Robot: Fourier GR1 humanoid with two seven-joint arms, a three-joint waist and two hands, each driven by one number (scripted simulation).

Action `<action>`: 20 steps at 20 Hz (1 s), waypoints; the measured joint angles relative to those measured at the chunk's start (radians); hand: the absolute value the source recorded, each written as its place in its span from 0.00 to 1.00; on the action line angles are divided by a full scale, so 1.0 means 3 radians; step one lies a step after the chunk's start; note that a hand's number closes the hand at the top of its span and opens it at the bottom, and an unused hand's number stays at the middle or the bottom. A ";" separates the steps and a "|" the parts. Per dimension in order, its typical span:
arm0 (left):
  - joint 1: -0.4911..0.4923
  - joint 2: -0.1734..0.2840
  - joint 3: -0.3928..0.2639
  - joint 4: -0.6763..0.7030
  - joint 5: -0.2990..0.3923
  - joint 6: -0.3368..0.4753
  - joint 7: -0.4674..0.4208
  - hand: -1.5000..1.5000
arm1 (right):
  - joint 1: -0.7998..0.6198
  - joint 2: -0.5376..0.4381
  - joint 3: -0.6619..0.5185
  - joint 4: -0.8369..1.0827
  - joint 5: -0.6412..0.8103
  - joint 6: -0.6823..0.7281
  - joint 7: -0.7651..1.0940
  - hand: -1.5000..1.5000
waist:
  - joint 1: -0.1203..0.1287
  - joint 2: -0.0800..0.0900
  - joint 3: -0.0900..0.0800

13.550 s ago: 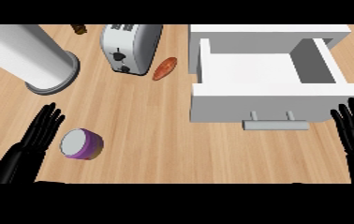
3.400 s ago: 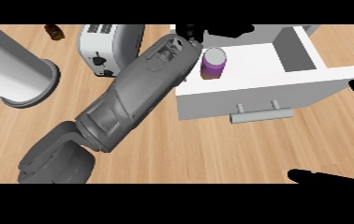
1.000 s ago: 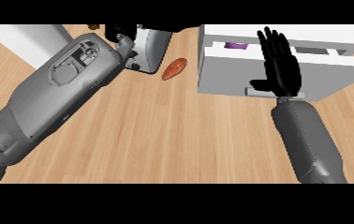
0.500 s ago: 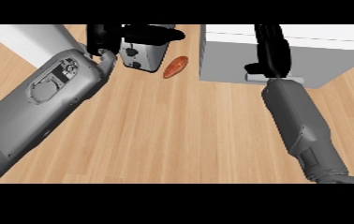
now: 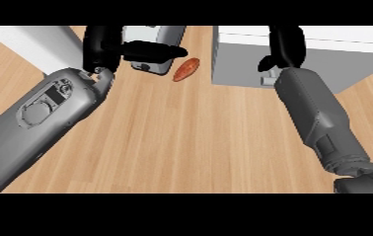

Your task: Pick up the can, place it into the drawer and close the drawer

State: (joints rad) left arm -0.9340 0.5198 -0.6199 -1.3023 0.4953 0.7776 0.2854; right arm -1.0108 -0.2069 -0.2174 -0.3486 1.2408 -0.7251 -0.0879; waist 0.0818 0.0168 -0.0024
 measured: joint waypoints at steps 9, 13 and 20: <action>0.0249 0.0061 0.0042 -0.0199 -0.0074 -0.0043 -0.0074 0.00 | -0.0229 -0.0049 -0.0105 0.0316 -0.0050 0.0052 -0.0135 0.00 | -0.0013 0.0027 0.0009; 0.0337 0.0072 0.0063 -0.0246 -0.0091 -0.0042 -0.0104 0.00 | -0.0250 -0.0029 -0.0278 0.0300 -0.0256 0.0087 -0.0407 0.00 | -0.0032 0.0031 0.0014; 0.0484 0.0077 0.0091 -0.0318 -0.0116 -0.0042 -0.0159 0.00 | -0.0314 0.0042 -0.0698 0.0232 -0.0765 0.0336 -0.0921 0.00 | -0.0067 0.0037 0.0025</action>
State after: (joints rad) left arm -0.7888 0.5429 -0.5925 -1.3979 0.4606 0.7650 0.2376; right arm -1.1051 -0.1942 -0.4268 -0.2789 1.0111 -0.6244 -0.3640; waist 0.0618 0.0280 0.0052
